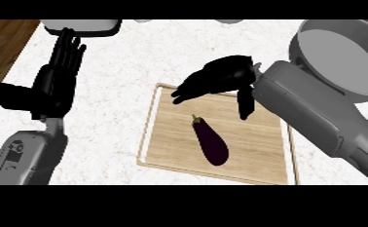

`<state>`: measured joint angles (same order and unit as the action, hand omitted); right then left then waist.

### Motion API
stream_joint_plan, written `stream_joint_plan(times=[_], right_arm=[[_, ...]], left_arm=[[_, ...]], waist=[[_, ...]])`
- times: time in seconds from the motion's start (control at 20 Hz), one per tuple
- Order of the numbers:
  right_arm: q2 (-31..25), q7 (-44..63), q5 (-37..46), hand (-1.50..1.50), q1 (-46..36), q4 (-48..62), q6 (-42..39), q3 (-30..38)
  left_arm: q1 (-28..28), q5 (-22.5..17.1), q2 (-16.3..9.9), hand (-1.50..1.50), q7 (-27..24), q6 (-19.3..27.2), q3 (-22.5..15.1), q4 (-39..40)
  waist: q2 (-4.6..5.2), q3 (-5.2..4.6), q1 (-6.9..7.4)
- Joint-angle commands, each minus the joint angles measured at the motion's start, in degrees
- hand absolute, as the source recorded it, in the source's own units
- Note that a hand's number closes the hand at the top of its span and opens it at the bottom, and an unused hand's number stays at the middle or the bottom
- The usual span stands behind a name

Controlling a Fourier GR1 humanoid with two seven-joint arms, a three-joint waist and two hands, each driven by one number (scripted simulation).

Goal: Pick the eggplant from the tray and place it in the pot

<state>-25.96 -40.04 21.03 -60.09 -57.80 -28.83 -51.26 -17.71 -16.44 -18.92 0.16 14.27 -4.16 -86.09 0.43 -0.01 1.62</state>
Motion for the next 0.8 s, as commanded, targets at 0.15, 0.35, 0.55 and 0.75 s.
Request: stream_joint_plan(times=[0.15, 0.35, 0.55, 0.75], right_arm=[[2.98, -5.73, 3.46, -1.5, -0.56, 4.49, -6.27, -3.63], [5.9, -8.57, 6.03, -1.5, 0.96, 8.45, -1.26, -4.66], [4.93, -10.66, 6.5, -1.5, 4.46, 7.41, 1.31, -4.49], [5.17, -11.62, 7.97, -1.5, 4.14, 7.25, 1.6, -3.52]], left_arm=[[0.68, 0.58, 0.74, 0.0, 0.68, 0.35, 0.82, -0.98], [-0.77, 1.36, -0.06, 0.0, 0.48, -1.29, 1.34, 1.28], [2.89, -0.32, -0.84, 0.0, 1.37, -3.24, 2.48, -2.82], [-0.08, 0.55, -0.27, 0.0, 2.71, -2.2, 3.46, -1.65]], waist=[[-0.29, 0.0, -0.72], [-0.16, 0.02, -0.68], [-0.39, 0.02, -0.68], [-0.43, 0.02, -1.13]])
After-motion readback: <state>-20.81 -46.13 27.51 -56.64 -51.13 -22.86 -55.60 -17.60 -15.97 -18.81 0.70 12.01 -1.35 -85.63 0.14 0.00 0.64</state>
